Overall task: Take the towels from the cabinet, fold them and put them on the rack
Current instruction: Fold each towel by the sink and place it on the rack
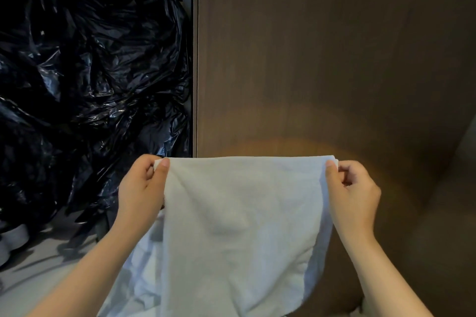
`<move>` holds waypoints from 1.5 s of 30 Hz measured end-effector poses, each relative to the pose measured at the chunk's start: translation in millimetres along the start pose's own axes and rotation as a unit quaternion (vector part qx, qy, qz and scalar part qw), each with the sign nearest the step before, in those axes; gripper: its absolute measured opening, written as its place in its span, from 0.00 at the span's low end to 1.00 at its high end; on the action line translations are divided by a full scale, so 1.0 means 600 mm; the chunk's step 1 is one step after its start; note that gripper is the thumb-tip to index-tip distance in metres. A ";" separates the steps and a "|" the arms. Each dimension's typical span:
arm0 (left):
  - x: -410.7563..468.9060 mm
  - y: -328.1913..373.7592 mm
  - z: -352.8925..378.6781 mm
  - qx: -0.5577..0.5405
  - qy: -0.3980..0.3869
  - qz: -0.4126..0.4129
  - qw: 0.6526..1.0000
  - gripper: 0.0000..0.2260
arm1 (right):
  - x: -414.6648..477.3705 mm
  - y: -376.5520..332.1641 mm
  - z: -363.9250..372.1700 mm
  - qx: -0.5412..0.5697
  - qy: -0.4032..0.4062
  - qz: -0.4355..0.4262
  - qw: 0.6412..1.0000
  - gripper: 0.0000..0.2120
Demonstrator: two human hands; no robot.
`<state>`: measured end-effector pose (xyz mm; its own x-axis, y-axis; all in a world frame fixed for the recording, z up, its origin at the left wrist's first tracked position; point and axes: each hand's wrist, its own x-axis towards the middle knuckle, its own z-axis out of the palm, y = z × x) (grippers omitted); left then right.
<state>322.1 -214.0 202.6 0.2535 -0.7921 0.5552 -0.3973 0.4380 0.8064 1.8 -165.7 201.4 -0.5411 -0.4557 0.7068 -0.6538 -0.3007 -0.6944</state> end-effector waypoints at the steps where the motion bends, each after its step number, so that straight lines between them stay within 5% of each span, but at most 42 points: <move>1: -0.012 0.011 0.001 -0.012 -0.010 0.005 1.000 0.09 | -0.009 -0.013 0.002 0.017 -0.005 0.001 1.000 0.11; 17: -0.092 0.054 0.062 -0.219 -0.182 -0.090 0.954 0.06 | -0.122 -0.128 0.066 0.200 -0.292 0.086 0.931 0.05; 23: -0.093 0.045 0.047 -0.246 -0.184 -0.129 0.943 0.07 | -0.126 -0.111 0.070 0.285 -0.402 0.083 0.866 0.05; 29: -0.102 0.039 0.044 -0.276 -0.148 -0.158 0.936 0.08 | -0.120 -0.105 0.093 0.301 -0.407 0.101 0.857 0.11; 40: -0.096 0.041 0.035 -0.251 -0.147 -0.116 0.950 0.07 | -0.120 -0.108 0.119 0.234 -0.330 0.010 0.915 0.02; 45: -0.098 0.041 0.035 -0.243 -0.138 -0.101 0.955 0.07 | -0.115 -0.106 0.122 0.230 -0.338 -0.007 0.913 0.03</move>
<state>278.9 -165.7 185.9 0.0130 -0.9339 0.3572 0.1083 0.3564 0.9280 119.0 -176.5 186.9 0.0170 -0.8148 0.5794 -0.2830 -0.5598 -0.7788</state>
